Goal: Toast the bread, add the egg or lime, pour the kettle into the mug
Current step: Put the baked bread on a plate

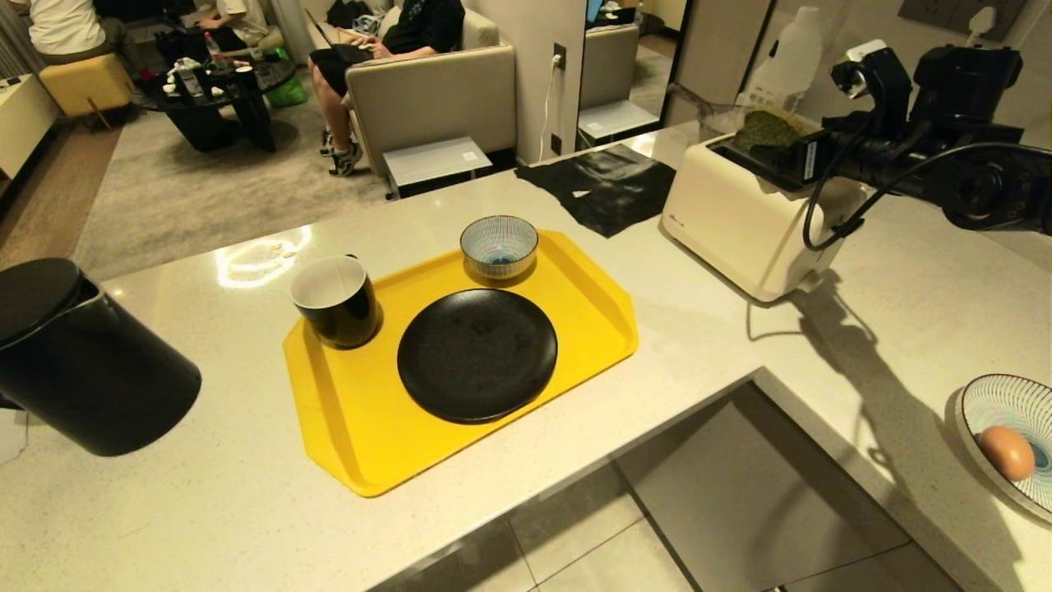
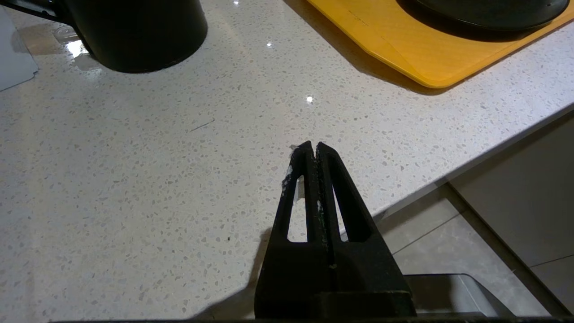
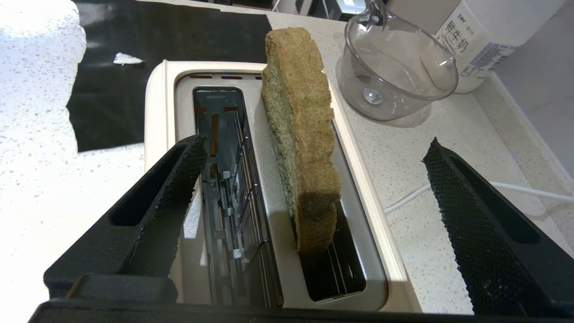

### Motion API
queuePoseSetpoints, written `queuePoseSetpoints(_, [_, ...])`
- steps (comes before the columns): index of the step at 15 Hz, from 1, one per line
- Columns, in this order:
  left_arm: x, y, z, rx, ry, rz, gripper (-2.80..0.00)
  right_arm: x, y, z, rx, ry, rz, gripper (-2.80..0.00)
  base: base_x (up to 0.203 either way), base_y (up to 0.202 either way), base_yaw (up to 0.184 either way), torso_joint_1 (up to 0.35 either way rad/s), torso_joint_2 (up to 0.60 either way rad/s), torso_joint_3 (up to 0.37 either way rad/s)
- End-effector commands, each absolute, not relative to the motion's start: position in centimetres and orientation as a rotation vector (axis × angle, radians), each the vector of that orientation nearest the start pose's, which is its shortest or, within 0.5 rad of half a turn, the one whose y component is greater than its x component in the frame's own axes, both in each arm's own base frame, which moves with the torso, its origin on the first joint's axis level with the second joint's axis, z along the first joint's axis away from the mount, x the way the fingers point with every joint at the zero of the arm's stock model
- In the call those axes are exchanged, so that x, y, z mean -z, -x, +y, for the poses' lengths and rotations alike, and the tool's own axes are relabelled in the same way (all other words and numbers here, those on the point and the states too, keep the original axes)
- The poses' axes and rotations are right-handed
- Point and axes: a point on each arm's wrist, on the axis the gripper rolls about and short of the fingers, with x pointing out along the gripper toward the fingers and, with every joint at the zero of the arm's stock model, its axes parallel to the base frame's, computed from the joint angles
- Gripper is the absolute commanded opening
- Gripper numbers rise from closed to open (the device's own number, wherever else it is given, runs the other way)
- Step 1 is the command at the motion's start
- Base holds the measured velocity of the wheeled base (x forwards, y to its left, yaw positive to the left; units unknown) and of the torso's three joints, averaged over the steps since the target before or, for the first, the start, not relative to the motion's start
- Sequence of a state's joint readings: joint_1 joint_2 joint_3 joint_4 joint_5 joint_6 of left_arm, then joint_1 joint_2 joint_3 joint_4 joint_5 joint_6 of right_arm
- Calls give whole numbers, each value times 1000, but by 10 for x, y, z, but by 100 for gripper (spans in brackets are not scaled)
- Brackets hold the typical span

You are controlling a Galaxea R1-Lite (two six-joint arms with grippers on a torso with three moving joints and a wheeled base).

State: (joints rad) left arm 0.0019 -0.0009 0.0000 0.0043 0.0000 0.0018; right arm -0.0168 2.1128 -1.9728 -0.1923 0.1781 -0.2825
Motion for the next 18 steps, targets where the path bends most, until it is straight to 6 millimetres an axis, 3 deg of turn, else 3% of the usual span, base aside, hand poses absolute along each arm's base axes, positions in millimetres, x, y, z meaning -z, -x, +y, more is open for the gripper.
queuePoseSetpoints(1, [-75, 23, 0, -2, -2, 4, -280, -314, -440, -3, -157, 288, -77, 0, 0, 0, 0, 0, 0, 0])
queuePoseSetpoints(2, [-75, 23, 0, -2, -2, 5, -280, -314, -440, -3, -157, 288, -77, -280, 0, 0, 0, 0, 0, 0])
queuePoseSetpoints(14, [-75, 23, 0, -3, -2, 5, -280, -317, -437, -4, -154, 288, -84, -280, 0, 0, 0, 0, 0, 0])
queuePoseSetpoints(18, [-75, 23, 0, -2, -2, 5, -280, -338, -418, -3, -170, 284, -130, -280, 0, 0, 0, 0, 0, 0])
